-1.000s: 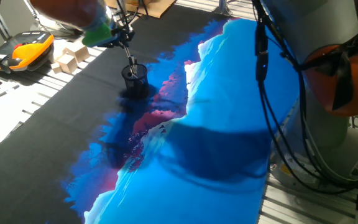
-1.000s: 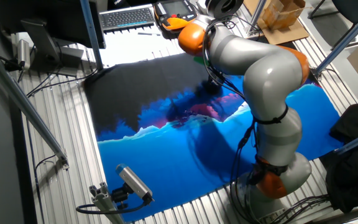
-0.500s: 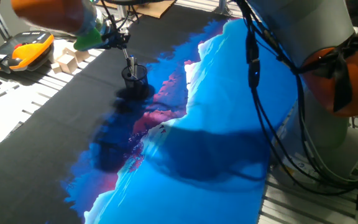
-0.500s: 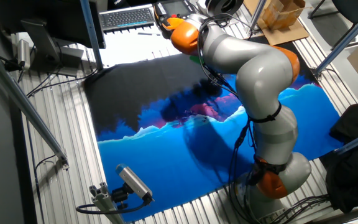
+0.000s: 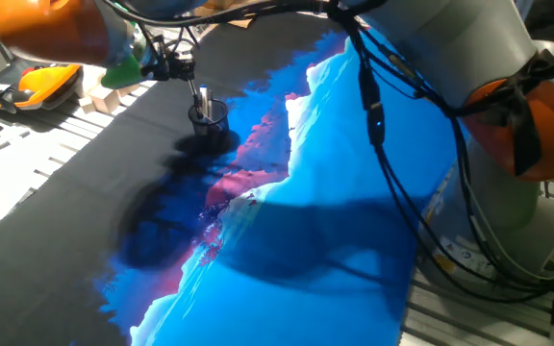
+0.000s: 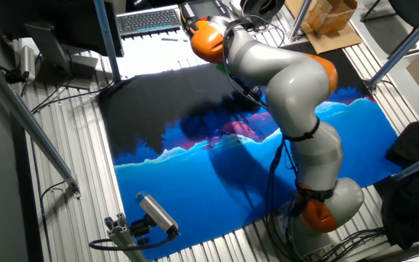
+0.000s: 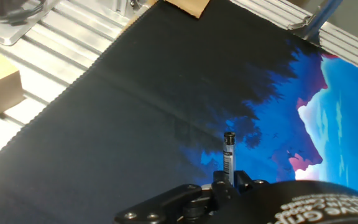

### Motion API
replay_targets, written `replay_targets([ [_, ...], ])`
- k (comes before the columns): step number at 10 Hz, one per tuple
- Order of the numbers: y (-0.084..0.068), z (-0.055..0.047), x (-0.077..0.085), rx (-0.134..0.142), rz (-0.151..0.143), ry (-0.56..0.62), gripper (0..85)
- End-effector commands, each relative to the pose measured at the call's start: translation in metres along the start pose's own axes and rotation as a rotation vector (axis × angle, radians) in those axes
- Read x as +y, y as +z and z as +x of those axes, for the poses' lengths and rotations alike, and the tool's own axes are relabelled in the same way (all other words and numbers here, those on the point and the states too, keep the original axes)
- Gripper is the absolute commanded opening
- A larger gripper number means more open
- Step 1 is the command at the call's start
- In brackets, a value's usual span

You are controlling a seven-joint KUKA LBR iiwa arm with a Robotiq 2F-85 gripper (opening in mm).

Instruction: Put the pen into the pen holder

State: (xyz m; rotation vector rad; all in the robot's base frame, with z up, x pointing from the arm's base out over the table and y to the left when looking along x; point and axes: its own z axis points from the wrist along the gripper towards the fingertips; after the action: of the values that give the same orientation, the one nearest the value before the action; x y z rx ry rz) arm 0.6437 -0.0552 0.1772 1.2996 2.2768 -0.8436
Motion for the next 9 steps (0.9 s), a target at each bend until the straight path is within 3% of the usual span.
replay_targets([
  [1, -0.001, 0.000, -0.002, 0.007, -0.022, -0.012, 0.0],
  [2, -0.001, 0.000, -0.004, 0.009, -0.038, -0.024, 0.0],
  [3, 0.000, 0.001, -0.004, 0.007, -0.037, -0.023, 0.0],
  [4, 0.002, 0.004, -0.003, 0.000, -0.011, -0.012, 0.0],
  [9, 0.001, 0.012, -0.003, 0.007, 0.000, 0.004, 0.0],
])
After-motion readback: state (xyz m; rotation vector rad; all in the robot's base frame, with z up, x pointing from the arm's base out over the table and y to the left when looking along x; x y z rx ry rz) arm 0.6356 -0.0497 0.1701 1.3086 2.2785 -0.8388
